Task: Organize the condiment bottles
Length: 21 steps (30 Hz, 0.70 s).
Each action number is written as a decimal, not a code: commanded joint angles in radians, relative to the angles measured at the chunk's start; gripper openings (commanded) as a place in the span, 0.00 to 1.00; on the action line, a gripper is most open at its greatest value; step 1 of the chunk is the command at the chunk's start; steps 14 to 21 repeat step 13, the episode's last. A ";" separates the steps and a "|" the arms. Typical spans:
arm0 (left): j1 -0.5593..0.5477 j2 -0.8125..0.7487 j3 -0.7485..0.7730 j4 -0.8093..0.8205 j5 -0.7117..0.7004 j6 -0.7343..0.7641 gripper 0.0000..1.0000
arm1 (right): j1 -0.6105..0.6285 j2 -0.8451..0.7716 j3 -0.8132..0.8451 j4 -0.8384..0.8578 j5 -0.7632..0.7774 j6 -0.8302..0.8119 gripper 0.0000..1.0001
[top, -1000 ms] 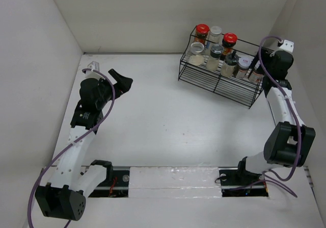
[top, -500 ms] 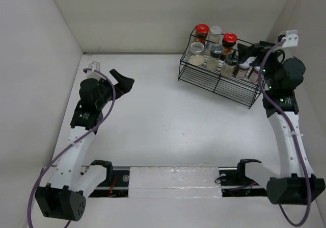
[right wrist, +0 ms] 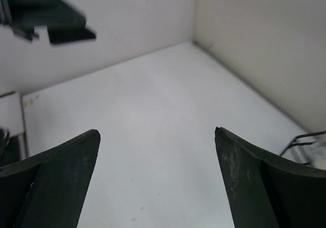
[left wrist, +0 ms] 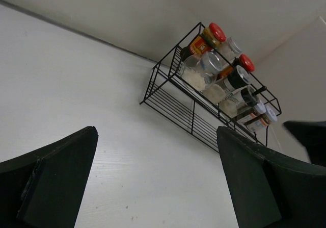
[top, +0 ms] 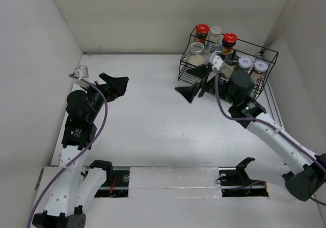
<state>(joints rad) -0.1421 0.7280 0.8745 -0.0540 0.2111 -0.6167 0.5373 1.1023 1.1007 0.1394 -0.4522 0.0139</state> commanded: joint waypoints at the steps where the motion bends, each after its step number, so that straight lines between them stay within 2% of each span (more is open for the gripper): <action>1: 0.006 -0.045 -0.012 0.043 -0.035 0.009 1.00 | 0.119 0.025 -0.090 0.005 0.027 -0.044 1.00; 5: 0.006 -0.085 -0.012 0.043 -0.035 -0.002 1.00 | 0.312 0.044 -0.237 0.023 0.200 -0.068 1.00; 7: 0.006 -0.113 -0.012 0.043 -0.035 -0.002 1.00 | 0.346 0.053 -0.303 0.037 0.259 -0.058 1.00; 13: 0.006 -0.145 -0.055 0.066 0.045 -0.002 1.00 | 0.355 0.030 -0.357 0.080 0.371 -0.031 1.00; 21: 0.006 -0.145 -0.055 0.066 0.045 -0.002 1.00 | 0.355 0.030 -0.357 0.080 0.371 -0.031 1.00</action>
